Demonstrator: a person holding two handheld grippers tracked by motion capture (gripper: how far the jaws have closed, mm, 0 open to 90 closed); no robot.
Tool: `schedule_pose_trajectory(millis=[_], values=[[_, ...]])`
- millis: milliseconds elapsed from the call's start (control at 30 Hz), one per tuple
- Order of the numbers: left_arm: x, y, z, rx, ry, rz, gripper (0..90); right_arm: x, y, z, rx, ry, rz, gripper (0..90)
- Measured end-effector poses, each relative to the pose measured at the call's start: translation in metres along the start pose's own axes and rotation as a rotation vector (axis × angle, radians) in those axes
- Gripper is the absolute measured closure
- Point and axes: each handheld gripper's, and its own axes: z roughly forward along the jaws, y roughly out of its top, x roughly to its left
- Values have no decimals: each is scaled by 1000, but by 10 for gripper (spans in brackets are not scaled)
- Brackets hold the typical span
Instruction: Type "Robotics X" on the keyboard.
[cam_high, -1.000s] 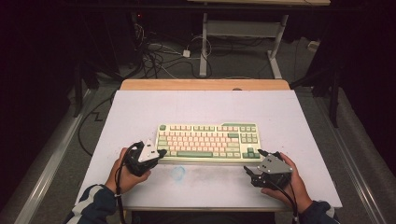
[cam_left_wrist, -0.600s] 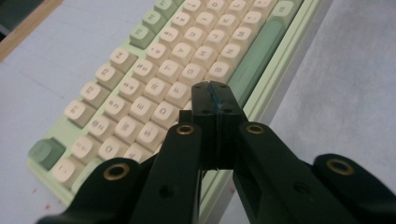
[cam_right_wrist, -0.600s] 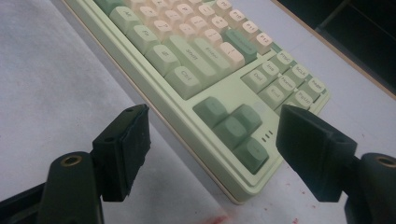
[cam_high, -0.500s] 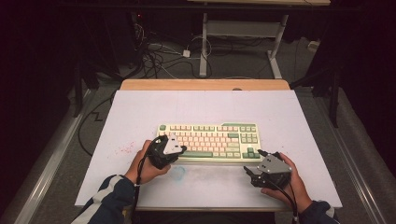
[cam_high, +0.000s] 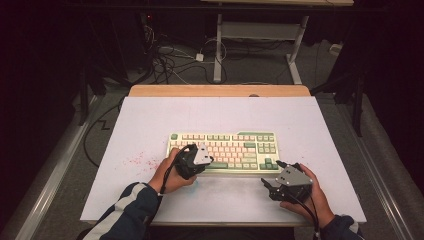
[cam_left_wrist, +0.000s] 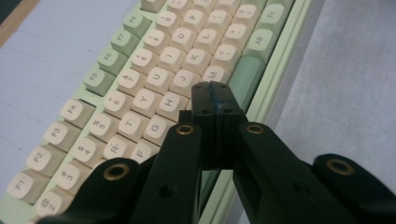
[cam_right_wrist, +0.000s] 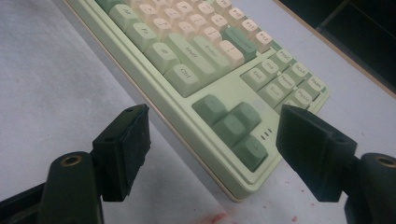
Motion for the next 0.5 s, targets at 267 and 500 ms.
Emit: schedule_pose_trajectory(millis=[267,500], values=[[5,0,-5,-5,16,-5,876,0,-1,0,6,3,-3,271],[7,-12,0,47,30,13,875,1,-1,1,11,5,-14,271]])
